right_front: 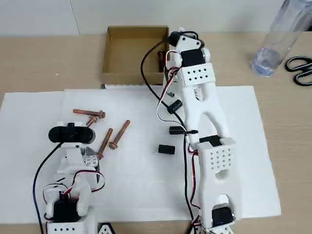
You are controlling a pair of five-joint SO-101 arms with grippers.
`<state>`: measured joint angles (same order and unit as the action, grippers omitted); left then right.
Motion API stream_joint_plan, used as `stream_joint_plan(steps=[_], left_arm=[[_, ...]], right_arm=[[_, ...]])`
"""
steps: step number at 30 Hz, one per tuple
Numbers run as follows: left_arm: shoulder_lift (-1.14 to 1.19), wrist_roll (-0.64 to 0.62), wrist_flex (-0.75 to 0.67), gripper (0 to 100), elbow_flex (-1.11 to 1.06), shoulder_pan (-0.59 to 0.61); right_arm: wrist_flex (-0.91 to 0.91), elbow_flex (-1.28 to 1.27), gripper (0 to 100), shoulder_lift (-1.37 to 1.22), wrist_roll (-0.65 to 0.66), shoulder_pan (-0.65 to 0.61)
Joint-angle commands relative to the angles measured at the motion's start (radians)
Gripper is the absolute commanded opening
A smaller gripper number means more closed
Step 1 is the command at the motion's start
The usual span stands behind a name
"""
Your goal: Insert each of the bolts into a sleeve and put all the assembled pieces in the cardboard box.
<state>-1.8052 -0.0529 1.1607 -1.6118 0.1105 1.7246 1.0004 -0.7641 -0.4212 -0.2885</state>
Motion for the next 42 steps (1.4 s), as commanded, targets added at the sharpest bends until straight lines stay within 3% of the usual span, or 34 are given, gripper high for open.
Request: stream_joint_plan(steps=[1, 11, 42], left_arm=[[-0.011, -0.002, -0.025, 1, 0.007, 0.005], [-0.011, -0.002, -0.025, 1, 0.007, 0.005], [-0.011, -0.002, -0.025, 1, 0.007, 0.005]], right_arm=[[-0.008, 0.009, 13.7, 0.058, -0.104, -0.007], [-0.010, 0.006, 13.6, 0.053, -0.287, -0.062], [-0.059, 0.008, 13.8, -0.105, -0.313, 0.007]])
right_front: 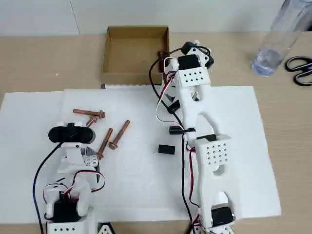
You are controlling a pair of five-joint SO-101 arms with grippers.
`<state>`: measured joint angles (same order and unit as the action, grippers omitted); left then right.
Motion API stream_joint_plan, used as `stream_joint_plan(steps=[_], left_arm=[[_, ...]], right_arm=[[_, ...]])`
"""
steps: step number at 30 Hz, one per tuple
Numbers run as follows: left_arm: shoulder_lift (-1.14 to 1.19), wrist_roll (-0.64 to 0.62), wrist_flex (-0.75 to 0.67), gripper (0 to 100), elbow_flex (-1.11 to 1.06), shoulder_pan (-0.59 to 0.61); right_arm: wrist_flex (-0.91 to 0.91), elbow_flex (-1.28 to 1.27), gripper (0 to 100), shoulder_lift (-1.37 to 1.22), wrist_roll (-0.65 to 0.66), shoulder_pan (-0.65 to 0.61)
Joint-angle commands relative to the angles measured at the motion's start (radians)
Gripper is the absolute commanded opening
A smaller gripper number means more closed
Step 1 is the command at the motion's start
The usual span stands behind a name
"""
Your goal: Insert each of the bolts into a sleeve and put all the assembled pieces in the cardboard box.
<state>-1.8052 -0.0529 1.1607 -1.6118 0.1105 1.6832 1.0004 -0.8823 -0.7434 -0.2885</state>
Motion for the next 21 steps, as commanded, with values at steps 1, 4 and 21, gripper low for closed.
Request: stream_joint_plan(steps=[1, 4, 21], left_arm=[[-0.011, -0.002, -0.025, 1, 0.007, 0.005], [-0.011, -0.002, -0.025, 1, 0.007, 0.005], [-0.011, -0.002, -0.025, 1, 0.007, 0.005]], right_arm=[[-0.018, 0.006, 13.8, 0.012, 0.009, 0.007], [-0.018, 0.008, 13.8, -0.010, 0.009, 0.007], [-0.061, 0.011, 13.3, -0.082, 0.008, 0.007]])
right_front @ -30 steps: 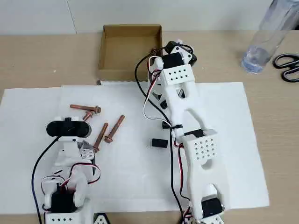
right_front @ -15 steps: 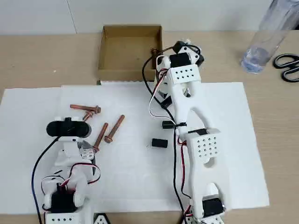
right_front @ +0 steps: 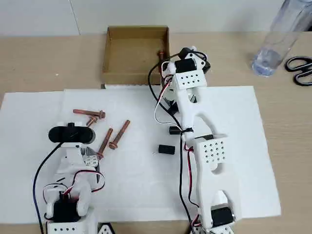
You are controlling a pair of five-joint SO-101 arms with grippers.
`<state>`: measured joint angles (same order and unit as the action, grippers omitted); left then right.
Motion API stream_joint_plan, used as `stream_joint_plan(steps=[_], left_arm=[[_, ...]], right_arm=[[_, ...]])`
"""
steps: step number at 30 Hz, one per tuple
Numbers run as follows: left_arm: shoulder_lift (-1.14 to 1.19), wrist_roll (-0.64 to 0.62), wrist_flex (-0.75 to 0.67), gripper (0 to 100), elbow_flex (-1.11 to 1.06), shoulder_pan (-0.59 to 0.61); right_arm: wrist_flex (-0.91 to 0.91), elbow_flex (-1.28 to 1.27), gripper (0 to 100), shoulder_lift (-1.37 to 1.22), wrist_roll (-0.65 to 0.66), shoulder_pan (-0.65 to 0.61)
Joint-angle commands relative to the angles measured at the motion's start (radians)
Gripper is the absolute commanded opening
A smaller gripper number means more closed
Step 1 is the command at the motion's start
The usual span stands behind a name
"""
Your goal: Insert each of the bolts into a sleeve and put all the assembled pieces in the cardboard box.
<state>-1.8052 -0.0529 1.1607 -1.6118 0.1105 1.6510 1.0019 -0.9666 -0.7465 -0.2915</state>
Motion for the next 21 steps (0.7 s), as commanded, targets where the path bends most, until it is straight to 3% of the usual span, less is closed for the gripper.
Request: stream_joint_plan(steps=[1, 6, 11, 21], left_arm=[[-0.011, -0.002, -0.025, 1, 0.007, 0.005], [-0.011, -0.002, -0.025, 1, 0.007, 0.005], [-0.011, -0.002, -0.025, 1, 0.007, 0.005], [-0.011, -0.002, -0.025, 1, 0.007, 0.006]], right_arm=[[-0.028, 0.009, 13.3, 0.002, 0.008, 0.010], [-0.027, 0.009, 13.1, 0.010, 0.006, 0.012], [-0.027, 0.009, 0.0, 0.012, 0.006, 0.013], [0.056, 0.124, 0.3, 0.050, 0.009, 0.015]])
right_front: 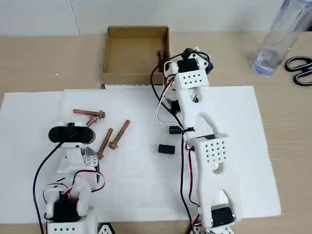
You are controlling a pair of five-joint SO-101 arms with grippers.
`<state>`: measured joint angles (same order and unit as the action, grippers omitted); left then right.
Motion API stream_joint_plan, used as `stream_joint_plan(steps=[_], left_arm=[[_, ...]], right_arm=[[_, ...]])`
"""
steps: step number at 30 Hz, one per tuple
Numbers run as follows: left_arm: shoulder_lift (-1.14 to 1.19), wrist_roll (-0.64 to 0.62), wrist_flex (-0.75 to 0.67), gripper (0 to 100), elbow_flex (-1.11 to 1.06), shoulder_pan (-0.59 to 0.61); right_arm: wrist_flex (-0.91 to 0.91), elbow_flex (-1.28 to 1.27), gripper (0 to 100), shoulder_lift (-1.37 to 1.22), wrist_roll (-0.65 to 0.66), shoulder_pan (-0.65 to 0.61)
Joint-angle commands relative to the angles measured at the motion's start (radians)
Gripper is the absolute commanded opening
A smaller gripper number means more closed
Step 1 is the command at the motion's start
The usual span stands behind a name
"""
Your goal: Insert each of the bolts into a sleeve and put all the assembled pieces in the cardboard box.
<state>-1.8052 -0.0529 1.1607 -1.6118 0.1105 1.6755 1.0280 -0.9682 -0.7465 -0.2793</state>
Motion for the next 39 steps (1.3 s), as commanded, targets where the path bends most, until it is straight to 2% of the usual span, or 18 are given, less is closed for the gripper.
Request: stream_joint_plan(steps=[1, 3, 9, 16, 20, 24, 28, 34, 39], left_arm=[[-0.011, -0.002, -0.025, 1, 0.007, 0.006], [-0.011, -0.002, -0.025, 1, 0.007, 0.008], [-0.011, -0.002, -0.025, 1, 0.007, 0.003], [-0.011, 0.000, -0.028, 1, 0.016, 0.008], [-0.006, -0.003, -0.031, 1, 0.116, 0.005], [0.023, -0.003, -0.025, 1, 0.295, 0.002], [0.227, -0.003, 0.041, 1, 0.507, 0.002], [0.712, -0.048, 0.176, 1, 0.951, 0.008], [1.048, -0.077, 0.301, 1, 1.271, 0.003]], right_arm=[[0.044, 0.124, 0.3, 0.067, 0.011, 0.002], [0.048, 0.172, 0.3, 0.096, 0.026, 0.004], [0.054, 0.209, 0.3, 0.231, 0.178, 0.005], [0.058, 0.209, 0.2, 0.426, 0.345, 0.073], [0.068, 0.189, 0.2, 0.564, 0.361, 0.114], [0.068, -0.006, 0.2, 0.690, 0.361, 0.165], [0.065, -0.310, 0.2, 0.855, 0.356, 0.208], [0.062, -0.772, 0.2, 1.072, 0.356, 0.220], [0.039, -1.039, 0.2, 1.208, 0.354, 0.271]])
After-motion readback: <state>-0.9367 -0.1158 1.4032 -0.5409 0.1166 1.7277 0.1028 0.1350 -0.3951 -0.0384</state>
